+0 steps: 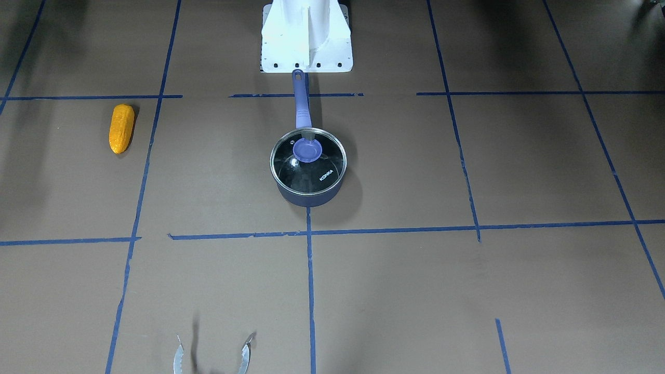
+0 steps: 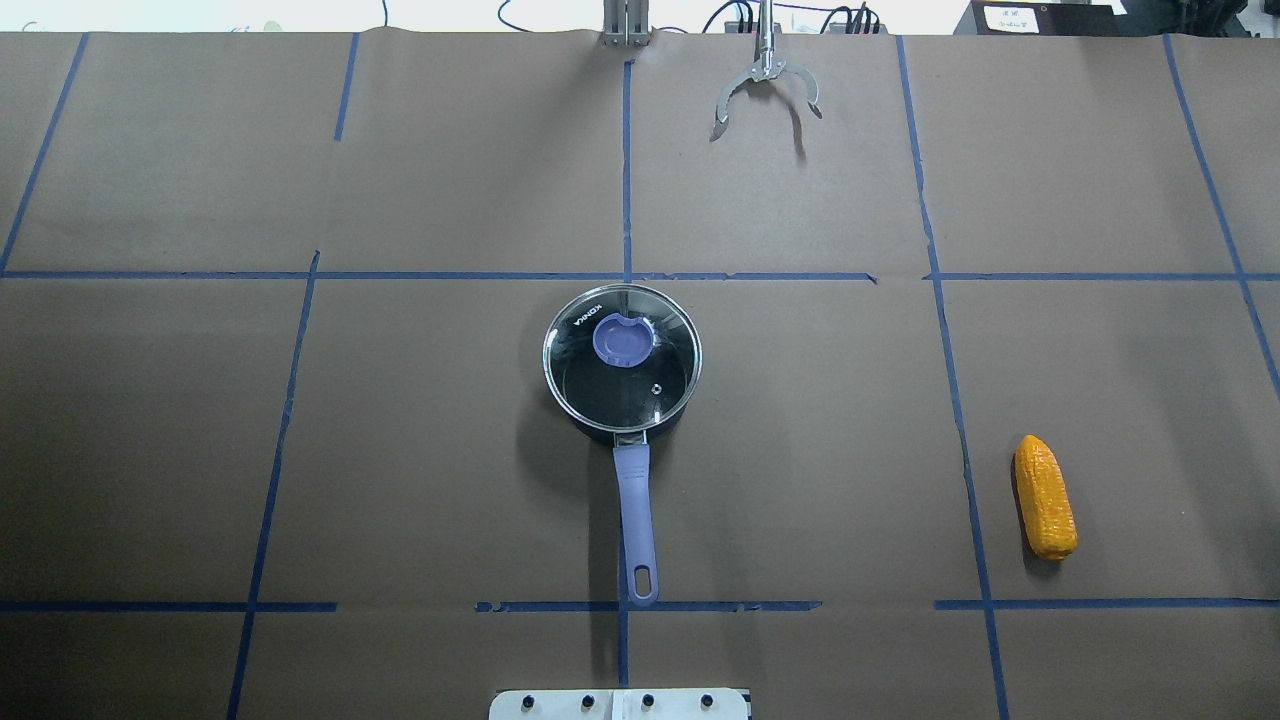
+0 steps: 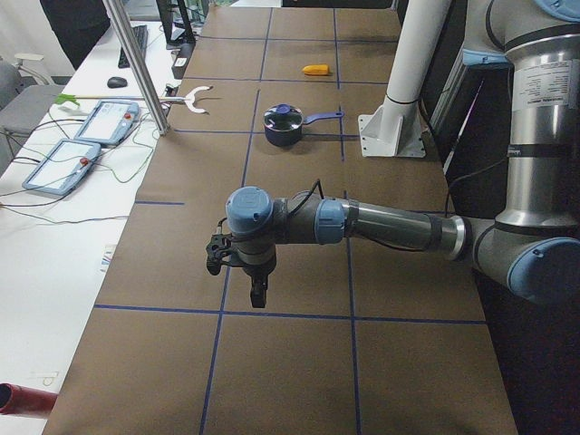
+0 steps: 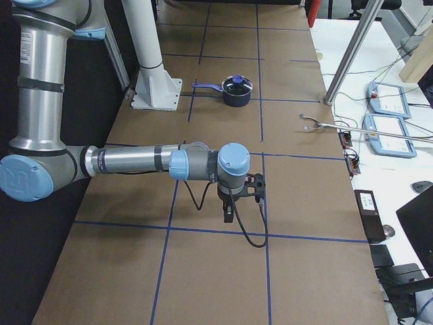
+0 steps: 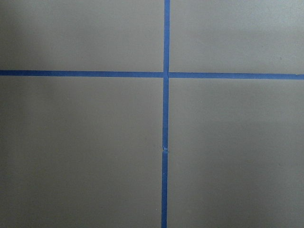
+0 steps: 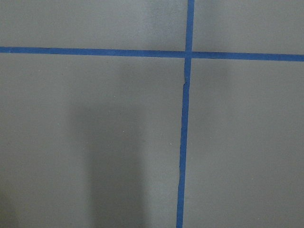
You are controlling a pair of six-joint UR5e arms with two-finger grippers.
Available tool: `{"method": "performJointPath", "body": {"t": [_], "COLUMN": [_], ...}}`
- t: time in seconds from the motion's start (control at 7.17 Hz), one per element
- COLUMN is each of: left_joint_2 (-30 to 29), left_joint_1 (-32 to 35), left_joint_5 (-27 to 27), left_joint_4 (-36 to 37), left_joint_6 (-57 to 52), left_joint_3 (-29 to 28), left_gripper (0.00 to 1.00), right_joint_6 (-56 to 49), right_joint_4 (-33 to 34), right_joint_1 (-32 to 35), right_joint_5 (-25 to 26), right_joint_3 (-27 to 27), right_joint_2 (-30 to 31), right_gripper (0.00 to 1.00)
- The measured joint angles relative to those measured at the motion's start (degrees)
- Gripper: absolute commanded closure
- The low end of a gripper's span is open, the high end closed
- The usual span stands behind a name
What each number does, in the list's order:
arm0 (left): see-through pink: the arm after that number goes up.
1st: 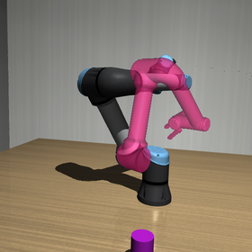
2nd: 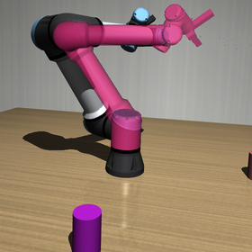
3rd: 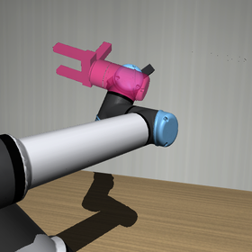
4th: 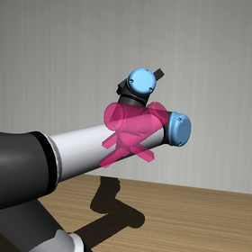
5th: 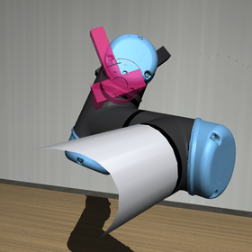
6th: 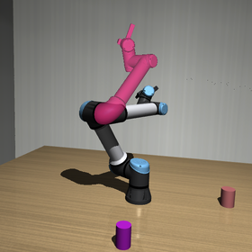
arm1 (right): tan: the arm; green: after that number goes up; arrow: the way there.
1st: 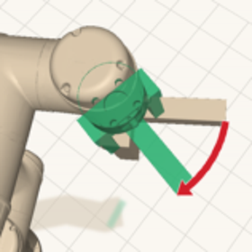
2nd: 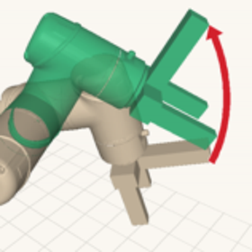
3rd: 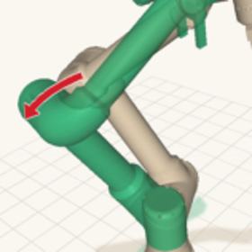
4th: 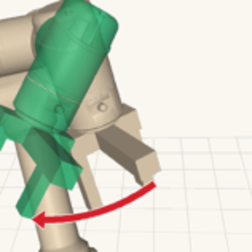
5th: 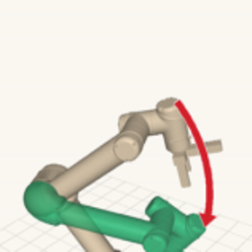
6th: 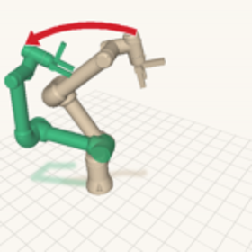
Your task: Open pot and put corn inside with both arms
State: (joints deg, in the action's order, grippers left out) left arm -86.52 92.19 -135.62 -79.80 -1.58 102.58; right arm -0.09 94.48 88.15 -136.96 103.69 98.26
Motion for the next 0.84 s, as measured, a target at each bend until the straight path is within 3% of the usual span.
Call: {"method": "performJointPath", "body": {"t": [0.84], "left_joint_2": [1.9], "left_joint_1": [-0.3], "left_joint_5": [-0.1], "left_joint_4": [-0.3], "left_joint_6": [0.0], "left_joint_3": [0.8], "left_gripper": [0.00], "right_joint_6": [0.7], "right_joint_4": [0.0], "right_joint_1": [0.0], "right_joint_5": [-0.2], "right_joint_3": [0.2], "right_joint_2": [0.0], "right_gripper": [0.00]}}
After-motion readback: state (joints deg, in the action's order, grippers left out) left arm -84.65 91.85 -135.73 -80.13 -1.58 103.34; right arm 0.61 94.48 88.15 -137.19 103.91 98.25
